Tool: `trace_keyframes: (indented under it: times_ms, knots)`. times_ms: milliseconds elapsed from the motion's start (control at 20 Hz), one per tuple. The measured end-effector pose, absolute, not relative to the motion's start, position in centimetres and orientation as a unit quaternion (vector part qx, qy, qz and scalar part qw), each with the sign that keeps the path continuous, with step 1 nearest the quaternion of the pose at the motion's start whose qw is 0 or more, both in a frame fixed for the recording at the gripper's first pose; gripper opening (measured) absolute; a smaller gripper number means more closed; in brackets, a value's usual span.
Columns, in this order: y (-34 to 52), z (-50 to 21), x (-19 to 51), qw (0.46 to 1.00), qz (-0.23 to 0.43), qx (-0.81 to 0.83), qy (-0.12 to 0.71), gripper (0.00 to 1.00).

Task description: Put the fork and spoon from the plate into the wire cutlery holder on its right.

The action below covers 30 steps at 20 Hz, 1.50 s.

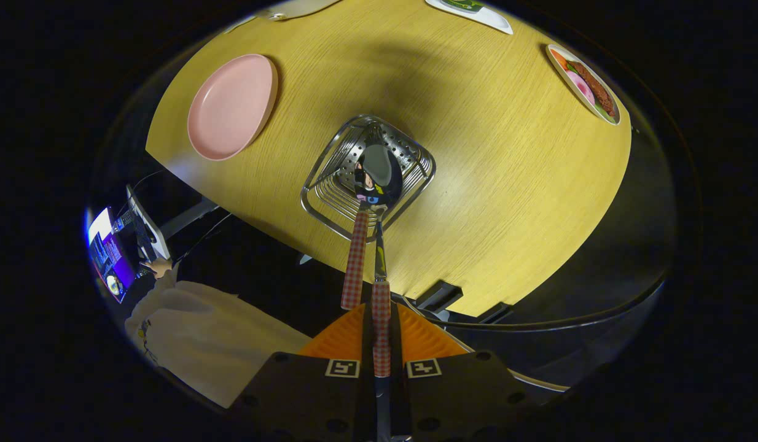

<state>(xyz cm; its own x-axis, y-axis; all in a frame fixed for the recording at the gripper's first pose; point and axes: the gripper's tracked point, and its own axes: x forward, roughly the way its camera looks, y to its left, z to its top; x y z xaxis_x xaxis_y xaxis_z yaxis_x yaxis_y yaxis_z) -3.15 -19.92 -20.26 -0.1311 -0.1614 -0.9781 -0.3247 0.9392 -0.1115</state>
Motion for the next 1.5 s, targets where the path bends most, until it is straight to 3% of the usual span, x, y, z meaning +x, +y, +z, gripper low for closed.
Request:
trace_keyframes:
  times_ms: [600,800,850,1050,1500]
  knots:
    - [-17.4,-20.1,-0.3,0.648,0.067,-0.079,0.755,0.17]
    - [-16.0,-18.3,0.8,0.691,0.088,-0.046,0.716,0.51]
    - [-15.7,-17.7,0.9,0.703,0.093,-0.039,0.704,0.68]
    - [-14.8,-15.2,0.5,0.754,0.108,-0.01,0.648,1.0]
    - [-13.8,-10.3,-1.3,0.875,0.071,0.082,0.472,0.99]
